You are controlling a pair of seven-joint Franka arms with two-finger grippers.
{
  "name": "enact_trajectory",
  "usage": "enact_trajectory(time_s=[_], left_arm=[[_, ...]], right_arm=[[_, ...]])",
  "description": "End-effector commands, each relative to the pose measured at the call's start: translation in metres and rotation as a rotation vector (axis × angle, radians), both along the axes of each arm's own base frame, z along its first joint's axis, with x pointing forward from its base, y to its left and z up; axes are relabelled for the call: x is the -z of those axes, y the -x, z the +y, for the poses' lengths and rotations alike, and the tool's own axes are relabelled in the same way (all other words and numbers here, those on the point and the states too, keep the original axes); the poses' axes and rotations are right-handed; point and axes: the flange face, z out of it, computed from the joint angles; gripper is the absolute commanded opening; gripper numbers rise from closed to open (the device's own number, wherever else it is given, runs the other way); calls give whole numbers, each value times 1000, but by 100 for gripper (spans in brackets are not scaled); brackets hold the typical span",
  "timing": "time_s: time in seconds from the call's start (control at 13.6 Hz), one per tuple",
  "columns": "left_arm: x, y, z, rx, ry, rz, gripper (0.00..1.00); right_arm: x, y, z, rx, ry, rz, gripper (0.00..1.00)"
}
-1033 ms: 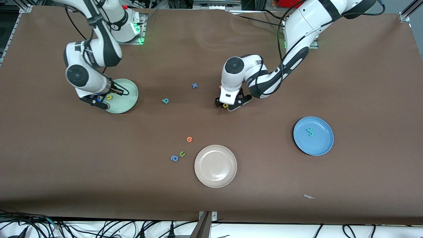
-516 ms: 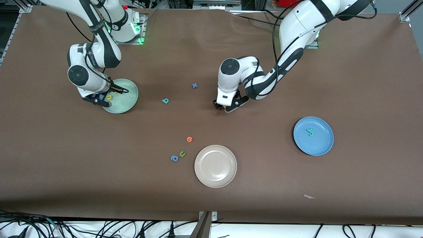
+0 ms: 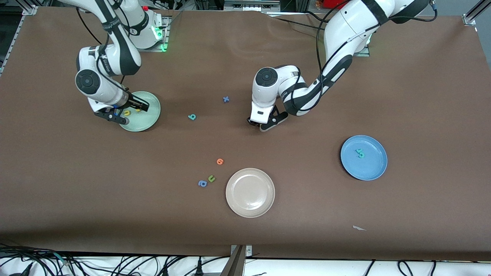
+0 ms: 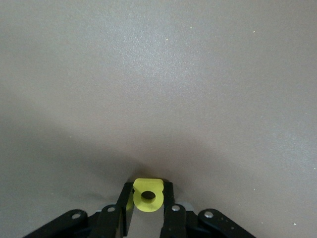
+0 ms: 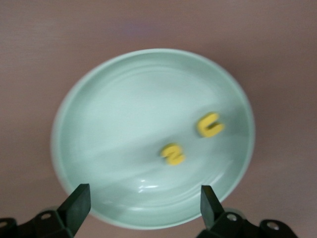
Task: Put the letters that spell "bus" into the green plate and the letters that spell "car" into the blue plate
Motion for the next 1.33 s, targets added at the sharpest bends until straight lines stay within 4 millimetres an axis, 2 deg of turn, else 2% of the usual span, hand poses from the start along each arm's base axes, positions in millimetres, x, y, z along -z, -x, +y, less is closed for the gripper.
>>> enact_trajectory(time_s=[0.0, 0.15, 0.37, 0.52, 0.66, 0.81, 0.89, 1.11, 1.25], left_arm=[[12, 0, 3, 10, -22, -8, 21], [6, -11, 13, 14, -43, -10, 19], [-14, -61, 59, 45, -112, 43, 18], [-34, -97, 92, 109, -129, 125, 18], [-56, -132, 138, 188, -156, 205, 17], [-60, -154, 185, 270, -161, 258, 17], [-60, -164, 210, 303, -151, 266, 17], [-58, -184, 280, 419, -130, 301, 16], [-57, -191, 312, 489, -116, 320, 16]], right_arm=[[-11, 3, 54, 71, -32, -31, 98], [-18, 5, 98, 25, -62, -84, 98], [-2, 3, 125, -18, -87, -110, 98], [20, 7, 143, -42, -107, -132, 98], [36, 8, 145, -36, -113, -131, 97], [38, 6, 155, 20, -111, -144, 98], [35, 6, 169, 12, -118, -150, 98], [53, 3, 184, 80, -107, -126, 98], [61, 5, 190, 76, -110, -124, 98]])
